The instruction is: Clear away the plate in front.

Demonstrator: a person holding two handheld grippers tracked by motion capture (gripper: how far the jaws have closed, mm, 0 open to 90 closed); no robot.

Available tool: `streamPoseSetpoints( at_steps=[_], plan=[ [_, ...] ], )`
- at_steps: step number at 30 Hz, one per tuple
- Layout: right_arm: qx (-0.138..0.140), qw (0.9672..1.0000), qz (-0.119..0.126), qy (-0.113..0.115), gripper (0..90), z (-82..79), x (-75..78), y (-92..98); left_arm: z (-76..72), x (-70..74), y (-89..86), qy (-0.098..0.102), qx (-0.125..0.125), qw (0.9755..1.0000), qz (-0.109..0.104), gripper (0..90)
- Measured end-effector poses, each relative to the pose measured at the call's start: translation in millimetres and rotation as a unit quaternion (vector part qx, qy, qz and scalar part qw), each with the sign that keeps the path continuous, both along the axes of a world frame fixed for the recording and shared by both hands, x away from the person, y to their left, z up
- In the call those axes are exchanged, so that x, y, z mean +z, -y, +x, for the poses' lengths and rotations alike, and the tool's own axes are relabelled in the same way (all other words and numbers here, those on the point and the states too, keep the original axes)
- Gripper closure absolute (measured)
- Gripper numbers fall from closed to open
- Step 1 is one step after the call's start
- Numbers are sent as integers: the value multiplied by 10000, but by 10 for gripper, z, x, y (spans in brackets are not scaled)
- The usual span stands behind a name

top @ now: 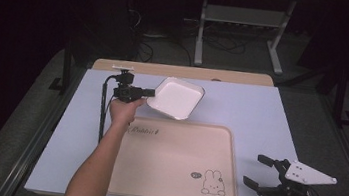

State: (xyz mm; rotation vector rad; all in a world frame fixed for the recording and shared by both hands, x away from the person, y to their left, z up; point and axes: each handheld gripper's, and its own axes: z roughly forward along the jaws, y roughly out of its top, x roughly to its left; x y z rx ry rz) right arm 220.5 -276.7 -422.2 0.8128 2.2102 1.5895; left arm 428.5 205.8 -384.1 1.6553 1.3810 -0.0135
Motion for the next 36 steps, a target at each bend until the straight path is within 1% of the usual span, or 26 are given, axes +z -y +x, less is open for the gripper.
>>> streamPoseSetpoints(
  at_steps=[2, 4, 5, 6, 7, 8, 9, 10, 11, 13, 16, 18, 19, 20, 21, 22, 23, 25, 29, 30, 33, 35, 36],
  plan=[
    [7, 10000, -17, -3, 131, 0, 0, -5, -54, -12, -39, -5, 28, 10000, -2, 886],
    [6, 10000, -34, -10, 131, 0, -1, -10, -112, -24, -80, -8, 23, 10000, -53, 887],
    [4, 10000, -35, -17, 131, -1, -1, -10, -112, -24, -80, -8, 23, 10000, -53, 887],
    [-1, 10000, -36, -15, 131, -2, -2, -10, -155, -25, -114, 12, 11, 10000, -34, 887],
    [-4, 10000, -37, -10, 131, -3, -1, -8, -155, -25, -114, 12, 11, 10000, -34, 886],
    [-7, 10000, -36, -11, 131, -4, -1, -8, -215, -30, -158, 38, -5, 10000, -63, 887],
    [-7, 10000, -36, -11, 131, -4, -1, -8, -215, -30, -158, 38, -5, 10000, -63, 887],
    [-3, 10000, -48, -24, 131, -5, -2, -13, -264, -34, -187, 59, -2, 10000, -79, 887],
    [10, 10000, -65, -24, 131, -5, -2, -16, -264, -34, -187, 59, -2, 10000, -79, 887],
    [22, 10000, -80, -22, 131, -7, -2, -26, -357, -44, -242, 62, -36, 10000, -33, 887],
    [56, 9999, -106, -21, 131, -7, -2, -36, -437, -49, -298, 51, -33, 10000, 24, 887],
    [60, 9999, -110, -25, 131, -7, -3, -39, -481, -52, -335, 76, -29, 10000, -1, 887],
    [62, 9999, -108, -31, 131, -8, -4, -41, -481, -52, -335, 76, -29, 10000, -1, 887],
    [69, 9999, -113, -29, 131, -9, -6, -46, -527, -51, -374, 89, 3, 10000, -9, 887],
    [69, 9999, -113, -29, 131, -9, -6, -46, -527, -51, -374, 89, 3, 10000, -9, 887],
    [96, 9998, -146, -44, 130, -9, -8, -61, -564, -54, -400, 90, 20, 10000, 14, 887],
    [96, 9998, -146, -44, 130, -9, -8, -61, -564, -54, -400, 90, 20, 10000, 14, 887],
    [122, 9998, -159, -51, 131, -12, -6, -76, -611, -66, -405, 92, 23, 10000, 1, 887],
    [111, 9998, -145, -33, 131, -18, -3, -68, -662, -78, -379, 138, -63, 9999, -6, 887],
    [97, 9999, -135, -32, 131, -19, -3, -63, -694, -90, -352, 143, -126, 9998, 50, 887],
    [92, 9999, -112, -51, 131, -23, -3, -54, -732, -117, -327, 127, -173, 9997, 70, 887],
    [80, 9999, -94, -28, 131, -26, -3, -45, -775, -144, -304, 97, -204, 9997, 136, 887],
    [83, 9999, -81, -38, 131, -24, -5, -43, -827, -179, -286, 71, -233, 9995, 199, 887]
  ],
)
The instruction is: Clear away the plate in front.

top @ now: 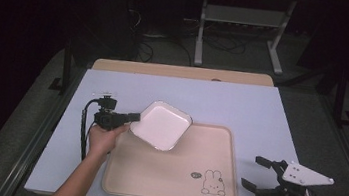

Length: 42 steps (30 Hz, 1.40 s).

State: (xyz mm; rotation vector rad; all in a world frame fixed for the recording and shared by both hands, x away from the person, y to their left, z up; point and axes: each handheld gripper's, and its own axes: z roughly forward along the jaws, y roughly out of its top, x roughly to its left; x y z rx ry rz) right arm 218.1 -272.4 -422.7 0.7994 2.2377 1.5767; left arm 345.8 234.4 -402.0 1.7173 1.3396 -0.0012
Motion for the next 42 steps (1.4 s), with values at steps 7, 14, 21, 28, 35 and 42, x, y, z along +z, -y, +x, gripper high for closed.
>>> streamPoseSetpoints(
  at_steps=[7, 14, 21, 28, 35, 42],
  plan=[
    [77, 10000, -49, -22, 131, 7, -2, -30, -151, -154, 10, -139, 9, 9999, 38, 887],
    [75, 10000, -57, -22, 131, 7, -3, -32, -258, -278, -27, -246, 1, 9993, 268, 886],
    [77, 9999, -94, -33, 130, 17, -6, -44, -337, -360, 2, -258, 124, 9990, 332, 886],
    [88, 9998, -151, 16, 131, -4, 5, -55, -476, -399, 150, -270, 139, 9934, 1104, 881],
    [135, 9997, -187, 55, 131, -17, 15, -75, -541, -386, 189, -242, 36, 9917, 1262, 759],
    [117, 9997, -177, 110, 131, -35, 24, -79, -632, -380, 138, -192, -155, 9925, 1199, 689]
  ],
)
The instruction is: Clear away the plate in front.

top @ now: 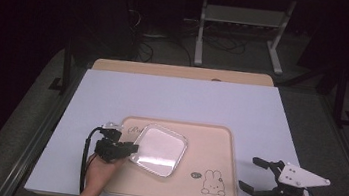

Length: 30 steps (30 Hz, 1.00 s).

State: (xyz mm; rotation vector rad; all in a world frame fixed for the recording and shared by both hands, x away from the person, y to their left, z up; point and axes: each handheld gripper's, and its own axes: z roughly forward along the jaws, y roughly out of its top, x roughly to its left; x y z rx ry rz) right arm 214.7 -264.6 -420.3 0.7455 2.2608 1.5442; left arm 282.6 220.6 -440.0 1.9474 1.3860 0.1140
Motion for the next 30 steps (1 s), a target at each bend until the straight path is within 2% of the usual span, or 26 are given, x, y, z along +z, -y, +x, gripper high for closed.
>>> streamPoseSetpoints(
  at_steps=[2, 3, 7, 8, 10, 11, 12, 14, 16, 20, 23, 25, 30],
  plan=[
    [4, 10000, -2, -5, 131, 1, 1, -5, -23, -32, -25, -142, 19, 9996, -228, 661],
    [0, 10000, -9, -12, 131, 1, 1, -9, -48, -36, -36, -118, 37, 9996, -253, 650],
    [-6, 10000, -72, -22, 131, -1, 2, -22, -93, -37, -55, -20, 16, 9998, -187, 620],
    [-17, 10000, -94, -14, 131, -7, 6, -29, -118, -33, -69, 93, 23, 9999, -79, 610],
    [-16, 9999, -121, -6, 131, -10, 9, -36, -134, -29, -77, 159, 34, 9999, -52, 608],
    [-17, 9999, -129, -18, 131, -12, 9, -40, -157, -26, -99, 263, 24, 9997, -3, 609],
    [-17, 9999, -127, -27, 131, -10, 8, -46, -167, -31, -112, 287, 13, 9996, -47, 613],
    [17, 9998, -170, -34, 131, -1, 7, -51, -173, -30, -122, 264, -43, 9996, -88, 614],
    [13, 9998, -183, -23, 131, -1, 9, -56, -180, -14, -121, 314, -98, 9995, -18, 617],
    [30, 9998, -192, -18, 131, 0, 10, -65, -206, 19, -111, 343, -237, 9991, -36, 623],
    [40, 9998, -206, -22, 131, 1, 12, -71, -234, -1, -100, 259, -352, 9990, -33, 624],
    [38, 9998, -207, -11, 131, 0, 15, -74, -234, -19, -111, 208, -377, 9990, -70, 623],
    [43, 9997, -223, -10, 131, 3, 14, -81, -245, -8, -117, 226, -394, 9989, -122, 623]
  ],
)
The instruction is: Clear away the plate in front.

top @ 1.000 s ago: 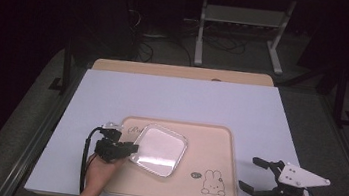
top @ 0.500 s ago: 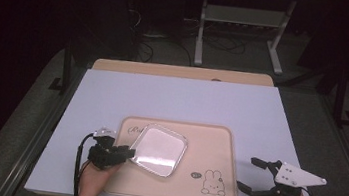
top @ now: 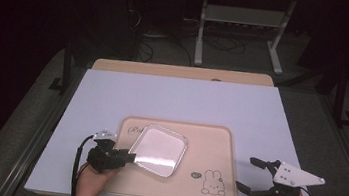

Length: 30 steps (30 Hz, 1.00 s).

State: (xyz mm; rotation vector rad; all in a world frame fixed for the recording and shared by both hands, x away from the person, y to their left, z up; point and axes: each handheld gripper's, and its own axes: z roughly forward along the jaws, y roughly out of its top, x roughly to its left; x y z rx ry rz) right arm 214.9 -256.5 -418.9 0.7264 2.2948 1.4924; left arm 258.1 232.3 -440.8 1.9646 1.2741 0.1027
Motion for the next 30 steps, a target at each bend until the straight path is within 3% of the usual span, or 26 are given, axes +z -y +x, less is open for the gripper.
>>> streamPoseSetpoints(
  at_steps=[6, 9, 24, 30],
  plan=[
    [21, 10000, -10, -7, 131, -1, 1, -4, -4, -7, 5, -54, -57, 10000, -35, 632],
    [32, 10000, 6, -1, 131, -1, 1, -1, -8, -12, 23, -111, -90, 9997, -182, 632],
    [47, 10000, 39, -8, 131, -3, 2, 9, -27, -38, 157, -133, -345, 9993, -55, 654],
    [58, 10000, 33, -1, 131, 0, 1, 6, -40, -42, 193, -156, -387, 9991, -114, 654]
  ],
)
